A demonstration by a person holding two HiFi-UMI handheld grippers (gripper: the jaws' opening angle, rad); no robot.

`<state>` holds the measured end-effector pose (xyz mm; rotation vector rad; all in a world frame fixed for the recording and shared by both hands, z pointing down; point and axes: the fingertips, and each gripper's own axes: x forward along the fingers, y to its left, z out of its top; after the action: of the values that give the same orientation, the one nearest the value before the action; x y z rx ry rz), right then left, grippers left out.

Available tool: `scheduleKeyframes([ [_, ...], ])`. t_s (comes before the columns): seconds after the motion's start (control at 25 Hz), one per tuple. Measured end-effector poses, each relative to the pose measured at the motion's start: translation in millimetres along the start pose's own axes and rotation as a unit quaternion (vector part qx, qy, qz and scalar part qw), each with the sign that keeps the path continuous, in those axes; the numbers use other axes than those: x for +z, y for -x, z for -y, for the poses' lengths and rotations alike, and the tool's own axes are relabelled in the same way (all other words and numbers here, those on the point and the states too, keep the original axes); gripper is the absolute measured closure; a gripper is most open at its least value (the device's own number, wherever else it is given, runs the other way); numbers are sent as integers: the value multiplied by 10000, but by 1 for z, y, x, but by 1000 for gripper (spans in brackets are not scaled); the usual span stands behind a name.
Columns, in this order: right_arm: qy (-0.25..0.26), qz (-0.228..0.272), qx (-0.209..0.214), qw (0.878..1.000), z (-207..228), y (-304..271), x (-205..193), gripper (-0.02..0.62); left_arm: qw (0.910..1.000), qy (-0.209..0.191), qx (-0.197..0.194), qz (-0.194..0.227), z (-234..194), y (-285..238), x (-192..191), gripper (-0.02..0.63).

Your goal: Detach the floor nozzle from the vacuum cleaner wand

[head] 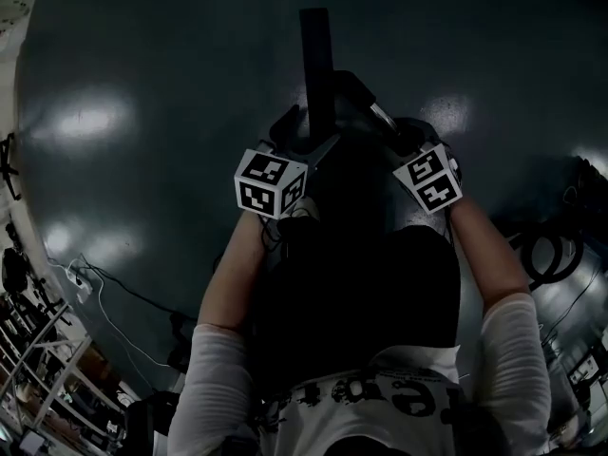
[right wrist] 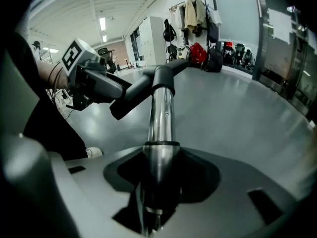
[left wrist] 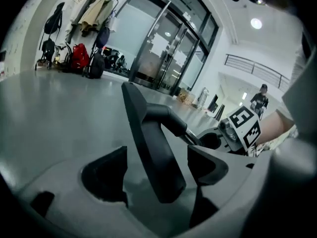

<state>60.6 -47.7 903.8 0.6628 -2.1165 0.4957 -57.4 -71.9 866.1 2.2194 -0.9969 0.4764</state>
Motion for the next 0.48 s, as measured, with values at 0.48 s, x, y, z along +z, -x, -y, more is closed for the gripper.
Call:
scheduleKeyframes([
  [0.48, 156, 619, -221, 9977, -58, 279, 178, 414, 9917, 460, -1168, 265, 198, 166, 247, 457],
])
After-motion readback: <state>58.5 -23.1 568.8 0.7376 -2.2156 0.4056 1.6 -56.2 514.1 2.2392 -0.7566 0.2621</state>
